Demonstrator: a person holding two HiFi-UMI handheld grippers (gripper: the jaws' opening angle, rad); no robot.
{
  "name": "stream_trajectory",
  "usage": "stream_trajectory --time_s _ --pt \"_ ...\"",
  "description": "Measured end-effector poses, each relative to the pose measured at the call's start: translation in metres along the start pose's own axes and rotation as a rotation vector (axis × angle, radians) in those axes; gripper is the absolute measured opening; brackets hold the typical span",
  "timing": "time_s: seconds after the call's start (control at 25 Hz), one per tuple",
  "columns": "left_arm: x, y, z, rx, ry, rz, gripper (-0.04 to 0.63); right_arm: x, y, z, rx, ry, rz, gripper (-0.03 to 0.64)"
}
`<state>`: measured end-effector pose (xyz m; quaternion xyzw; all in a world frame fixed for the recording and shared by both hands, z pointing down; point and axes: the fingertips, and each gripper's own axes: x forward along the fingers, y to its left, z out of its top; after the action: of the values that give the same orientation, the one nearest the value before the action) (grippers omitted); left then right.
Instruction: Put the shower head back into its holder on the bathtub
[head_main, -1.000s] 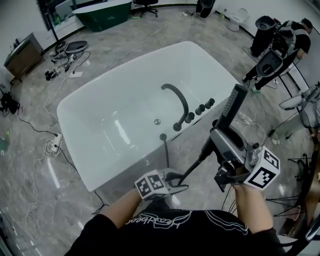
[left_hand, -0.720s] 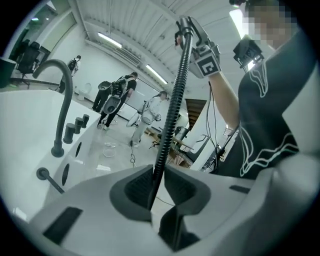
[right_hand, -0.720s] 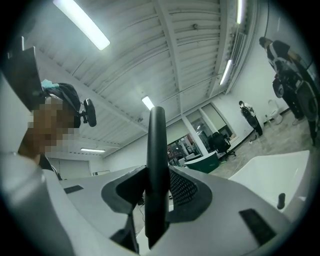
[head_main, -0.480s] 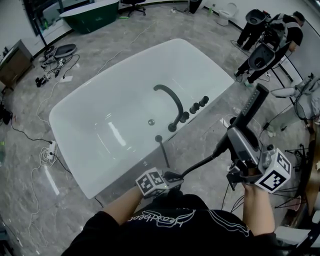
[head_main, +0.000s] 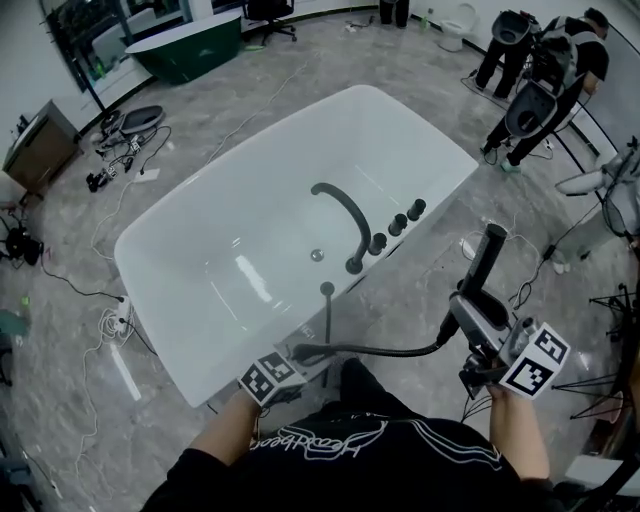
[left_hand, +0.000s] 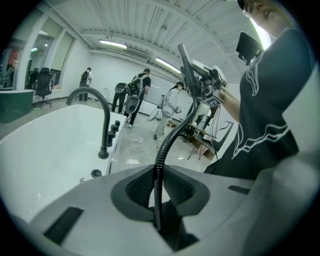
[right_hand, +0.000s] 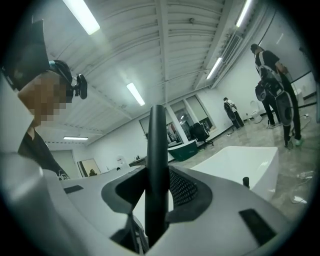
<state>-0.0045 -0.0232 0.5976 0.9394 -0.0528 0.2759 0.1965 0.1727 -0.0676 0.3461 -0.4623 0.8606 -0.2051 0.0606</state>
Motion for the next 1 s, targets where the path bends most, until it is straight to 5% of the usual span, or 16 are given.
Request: stream_trajectory --time_s 0.32,0.52,1.0 --pt "-0.060 0.037 0.075 0.074 -0.054 0.188 0.057 0.025 -0.007 -0.039 0.076 0.098 0.071 0.137" --pt "-0.082 0.055 0.127 0.225 -0.059 0.263 0.057 0.048 0.000 -0.027 0.098 0.069 0.154 0.137" --pt "-0.134 0.088 0.226 0.443 -0.082 0.396 0.057 0.074 0.022 0.034 0.005 -0.009 0.232 0.137"
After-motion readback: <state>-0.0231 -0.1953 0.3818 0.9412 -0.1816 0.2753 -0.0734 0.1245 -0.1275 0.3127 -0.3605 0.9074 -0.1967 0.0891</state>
